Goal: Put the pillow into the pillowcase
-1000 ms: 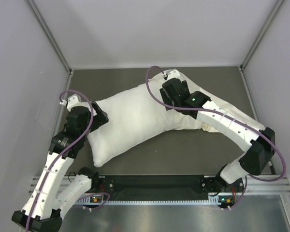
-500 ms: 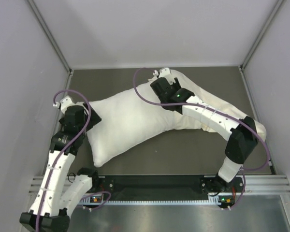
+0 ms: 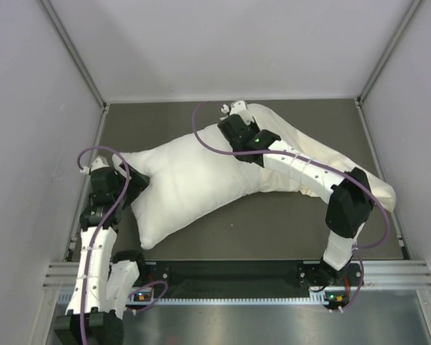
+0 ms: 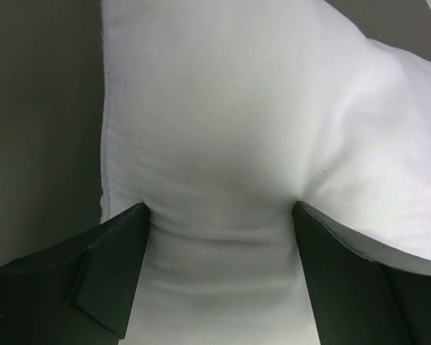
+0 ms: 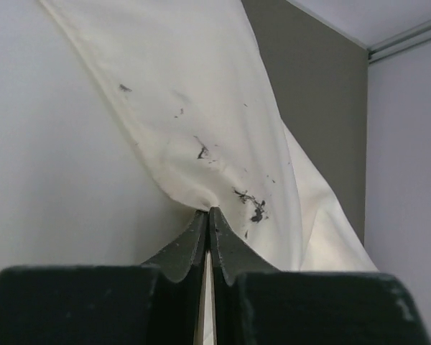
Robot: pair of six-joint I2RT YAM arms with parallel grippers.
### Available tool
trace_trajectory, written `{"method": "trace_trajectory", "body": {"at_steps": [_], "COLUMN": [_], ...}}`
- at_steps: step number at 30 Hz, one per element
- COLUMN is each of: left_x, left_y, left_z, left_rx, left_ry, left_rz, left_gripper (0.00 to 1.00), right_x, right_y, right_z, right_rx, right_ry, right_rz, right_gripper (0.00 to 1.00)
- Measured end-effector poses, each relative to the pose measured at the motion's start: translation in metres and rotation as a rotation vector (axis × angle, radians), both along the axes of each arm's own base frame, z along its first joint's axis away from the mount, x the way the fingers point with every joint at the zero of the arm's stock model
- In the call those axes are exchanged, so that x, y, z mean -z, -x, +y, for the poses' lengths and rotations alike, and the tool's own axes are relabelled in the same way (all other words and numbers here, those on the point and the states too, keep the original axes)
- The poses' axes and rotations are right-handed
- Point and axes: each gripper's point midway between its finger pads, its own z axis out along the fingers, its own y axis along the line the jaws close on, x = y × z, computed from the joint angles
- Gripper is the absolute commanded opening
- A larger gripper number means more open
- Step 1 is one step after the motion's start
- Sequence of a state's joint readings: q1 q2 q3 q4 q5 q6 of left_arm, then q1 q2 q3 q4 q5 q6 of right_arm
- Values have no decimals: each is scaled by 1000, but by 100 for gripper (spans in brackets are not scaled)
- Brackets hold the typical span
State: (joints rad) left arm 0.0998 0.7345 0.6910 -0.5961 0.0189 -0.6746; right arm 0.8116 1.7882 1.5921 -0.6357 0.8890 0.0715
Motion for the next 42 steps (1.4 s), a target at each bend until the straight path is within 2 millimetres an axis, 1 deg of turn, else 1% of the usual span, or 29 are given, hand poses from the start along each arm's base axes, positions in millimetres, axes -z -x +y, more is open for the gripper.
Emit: {"method": "trace_trajectory", "body": {"at_steps": [1,3,4,7,8,13,15,17,22,25,27,29,30,31,32,33,34,36,37,38,39,41,42], "left_x": [5,11,13,12,11,0,-5,-14,-58,-85,-100,-112,-115,-115,-113,-109,-100,-77,-63,-54,-44,-34,-30], "left_y": [-2,-5,-7,-13,-15,-19,-19,-21,-31,-35,-36,-37,-36,-35,-33,-31,-28,-22,-19,-18,-18,-17,-18], "left_z": [-4,-11,-14,-21,-23,-29,-33,-38,-48,-48,-45,-43,-42,-42,-42,-42,-43,-45,-45,-44,-43,-41,-40], "left_rx": [10,23,28,42,44,49,60,79,114,115,109,104,105,104,104,105,108,115,114,110,104,98,94], "left_ry": [26,73,95,141,152,186,192,193,180,160,143,128,123,120,118,118,119,121,119,117,113,107,103], "left_rz": [-6,-18,-25,-55,-73,-134,-145,-153,-227,-284,-312,-341,-351,-355,-354,-356,-347,-305,-273,-251,-229,-206,-200], "left_gripper": [75,65,53,40,33,29,29,29,29,29,29,29,29,30,30,30,30,31,31,31,32,33,33], "right_x": [0,0,0,-8,-14,-52,-63,-72,-93,-110,-119,-122,-120,-115,-107,-96,-81,-48,-36,-22,-12,-4,-6], "right_y": [0,1,3,12,17,49,61,71,89,95,97,99,100,100,101,102,104,112,116,121,127,139,147], "right_z": [2,10,14,30,37,66,79,90,109,112,113,115,115,116,115,113,111,104,101,97,93,83,78], "right_rx": [-9,-43,-65,-149,-186,-363,-429,-486,-576,-604,-618,-627,-624,-617,-607,-590,-572,-529,-514,-501,-486,-471,-469], "right_ry": [-10,-48,-72,-180,-230,-462,-526,-575,-666,-710,-738,-763,-769,-771,-774,-771,-767,-754,-750,-745,-740,-732,-732], "right_rz": [5,21,33,69,80,130,177,226,305,327,331,340,349,360,372,392,412,468,488,506,524,524,515], "right_gripper": [0,0,0,0,0,0,0,0,0,0,0,0,1,6,11,19,24,35,38,41,48,58,64]}}
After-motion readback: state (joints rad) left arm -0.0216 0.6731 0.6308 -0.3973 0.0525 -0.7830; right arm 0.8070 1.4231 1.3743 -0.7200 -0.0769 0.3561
